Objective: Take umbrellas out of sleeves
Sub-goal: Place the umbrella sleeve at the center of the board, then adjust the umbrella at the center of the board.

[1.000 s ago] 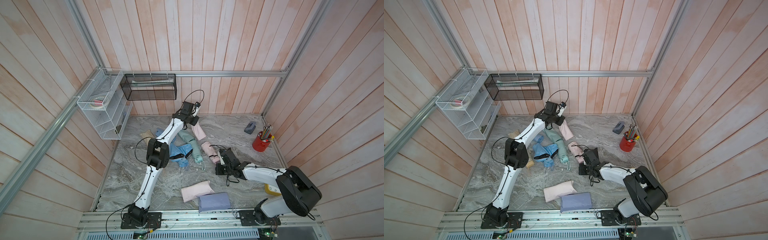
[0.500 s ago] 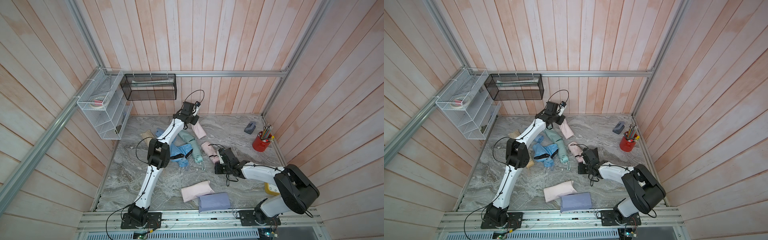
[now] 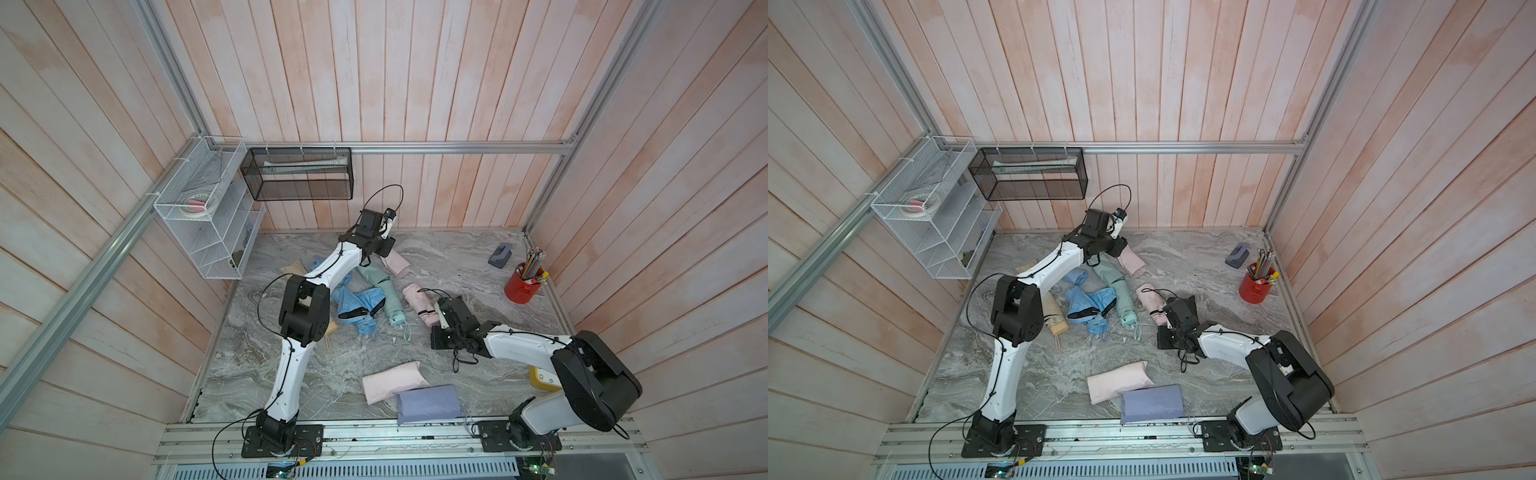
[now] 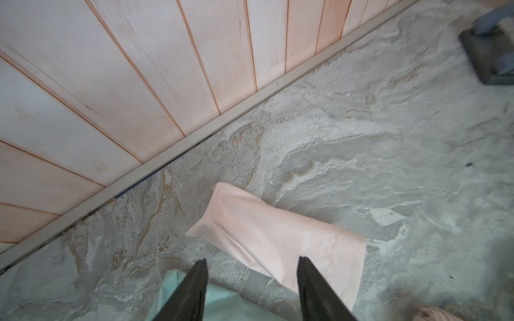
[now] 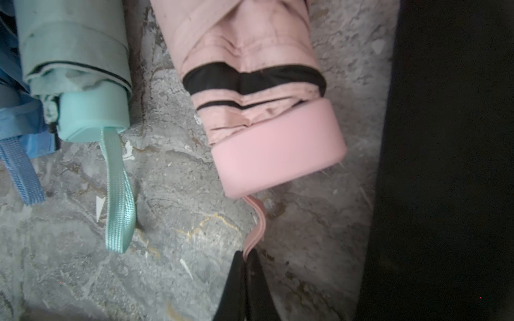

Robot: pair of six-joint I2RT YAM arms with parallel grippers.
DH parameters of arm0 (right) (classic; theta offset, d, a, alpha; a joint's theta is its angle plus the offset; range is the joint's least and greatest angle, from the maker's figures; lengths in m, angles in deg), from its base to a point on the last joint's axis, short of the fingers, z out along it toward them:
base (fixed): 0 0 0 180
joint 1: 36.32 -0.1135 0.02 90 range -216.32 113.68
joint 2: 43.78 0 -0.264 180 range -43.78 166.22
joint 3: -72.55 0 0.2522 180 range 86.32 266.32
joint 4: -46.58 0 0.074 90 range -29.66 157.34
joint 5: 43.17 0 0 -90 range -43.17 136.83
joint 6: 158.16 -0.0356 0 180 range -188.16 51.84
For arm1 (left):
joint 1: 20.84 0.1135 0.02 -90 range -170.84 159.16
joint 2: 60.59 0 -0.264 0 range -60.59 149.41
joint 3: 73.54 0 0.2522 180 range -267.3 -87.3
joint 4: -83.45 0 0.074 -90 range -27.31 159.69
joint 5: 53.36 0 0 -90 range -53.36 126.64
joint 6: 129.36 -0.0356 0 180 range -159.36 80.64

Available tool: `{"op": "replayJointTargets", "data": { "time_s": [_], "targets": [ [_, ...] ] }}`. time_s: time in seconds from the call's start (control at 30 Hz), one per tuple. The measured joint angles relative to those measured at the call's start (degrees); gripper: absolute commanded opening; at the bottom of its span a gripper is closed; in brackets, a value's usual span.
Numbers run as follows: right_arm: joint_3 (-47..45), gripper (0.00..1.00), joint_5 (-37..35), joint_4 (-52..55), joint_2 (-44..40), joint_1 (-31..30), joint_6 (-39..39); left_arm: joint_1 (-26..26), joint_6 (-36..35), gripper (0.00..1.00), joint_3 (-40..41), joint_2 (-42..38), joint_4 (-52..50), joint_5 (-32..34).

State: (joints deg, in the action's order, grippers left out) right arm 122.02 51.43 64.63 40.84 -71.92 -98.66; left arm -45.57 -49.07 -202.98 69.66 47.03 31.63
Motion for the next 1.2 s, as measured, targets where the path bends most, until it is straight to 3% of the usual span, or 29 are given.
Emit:
{"op": "replayJointTargets", "data": {
  "time_s": [0.23,0.47,0.57,0.87,1.2],
  "targets": [
    [0.00,0.33,-0.33,1.97,-4.35,0.00,0.39,-2.71,3.61,0.60,12.20,-13.60,9.42,-2.67],
    [-0.11,0.41,-2.27,4.76,-11.30,0.13,0.46,-6.45,5.51,0.60,20.00,-16.44,14.05,-7.08],
    [-0.96,0.42,-2.36,5.73,-14.62,1.36,0.13,-7.13,6.36,0.60,23.85,-16.46,14.93,-9.62],
    [-8.83,0.43,2.25,7.32,-27.02,13.66,-2.62,-9.05,9.57,0.59,30.12,-16.68,19.63,-16.70],
    [-8.90,0.44,0.76,11.89,-25.11,15.06,-7.93,-11.63,12.04,0.59,33.11,-16.70,22.77,-20.72]
  ]
}}
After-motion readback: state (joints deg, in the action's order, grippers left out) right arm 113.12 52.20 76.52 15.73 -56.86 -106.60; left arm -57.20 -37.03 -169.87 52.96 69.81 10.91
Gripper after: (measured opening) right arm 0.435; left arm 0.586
